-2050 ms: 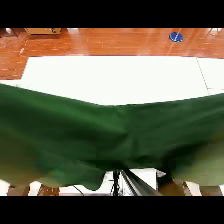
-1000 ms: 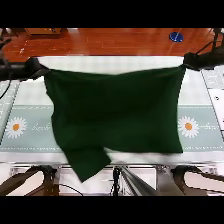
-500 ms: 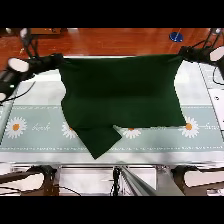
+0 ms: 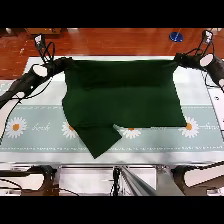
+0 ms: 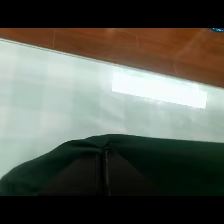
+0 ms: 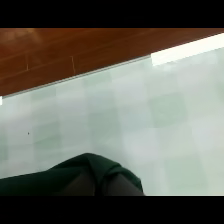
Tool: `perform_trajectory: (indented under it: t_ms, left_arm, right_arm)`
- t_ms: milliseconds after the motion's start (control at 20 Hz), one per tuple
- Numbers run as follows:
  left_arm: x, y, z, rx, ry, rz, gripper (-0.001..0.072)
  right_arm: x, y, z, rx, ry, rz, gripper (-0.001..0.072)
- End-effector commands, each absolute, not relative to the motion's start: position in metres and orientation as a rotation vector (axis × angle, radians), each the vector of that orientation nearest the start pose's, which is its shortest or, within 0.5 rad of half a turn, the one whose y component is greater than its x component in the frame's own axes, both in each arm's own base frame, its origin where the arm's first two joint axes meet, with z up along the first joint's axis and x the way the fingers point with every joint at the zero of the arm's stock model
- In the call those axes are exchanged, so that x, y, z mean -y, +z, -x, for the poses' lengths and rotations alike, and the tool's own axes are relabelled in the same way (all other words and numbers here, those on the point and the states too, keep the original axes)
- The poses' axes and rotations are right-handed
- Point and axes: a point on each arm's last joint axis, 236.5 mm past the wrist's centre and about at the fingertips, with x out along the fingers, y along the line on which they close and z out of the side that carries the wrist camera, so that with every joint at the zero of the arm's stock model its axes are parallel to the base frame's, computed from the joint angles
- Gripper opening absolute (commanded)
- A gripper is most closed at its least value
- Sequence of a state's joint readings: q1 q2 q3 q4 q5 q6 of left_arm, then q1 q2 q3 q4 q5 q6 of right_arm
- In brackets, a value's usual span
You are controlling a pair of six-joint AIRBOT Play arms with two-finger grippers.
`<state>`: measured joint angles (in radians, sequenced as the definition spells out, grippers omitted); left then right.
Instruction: Fold the shirts.
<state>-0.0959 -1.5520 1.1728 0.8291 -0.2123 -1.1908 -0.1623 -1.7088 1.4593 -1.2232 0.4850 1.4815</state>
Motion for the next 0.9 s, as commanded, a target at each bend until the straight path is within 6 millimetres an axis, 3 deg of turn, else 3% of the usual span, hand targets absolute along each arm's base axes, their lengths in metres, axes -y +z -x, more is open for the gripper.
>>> perform_trajectory:
  t_ms: [0,150,200,400,600,850]
  left_arm:
    - [0.107,0.012,-0.526,-0.759,-0.253,0.382,0.0018]
    - [0.120,-0.012,-0.470,-1.054,-0.313,0.538,0.0018]
    - [0.119,-0.017,-0.461,-1.099,-0.315,0.534,0.0018]
    - [0.108,-0.034,-0.461,-1.132,-0.253,0.525,0.0018]
    - [0.112,-0.072,-0.454,-1.220,-0.243,0.535,0.0018]
    - [0.101,-0.080,-0.463,-1.195,-0.221,0.527,0.0019]
  right_arm:
    - [0.052,0.002,-0.554,-0.873,-0.029,-0.304,0.0024]
    - [0.059,-0.011,-0.506,-1.073,-0.017,-0.285,0.0024]
    - [0.062,-0.014,-0.497,-1.111,-0.018,-0.293,0.0024]
    - [0.063,-0.037,-0.487,-1.191,-0.012,-0.273,0.0025]
    - [0.041,-0.068,-0.486,-1.256,0.030,-0.335,0.0025]
    - [0.033,-0.073,-0.483,-1.279,0.044,-0.318,0.0026]
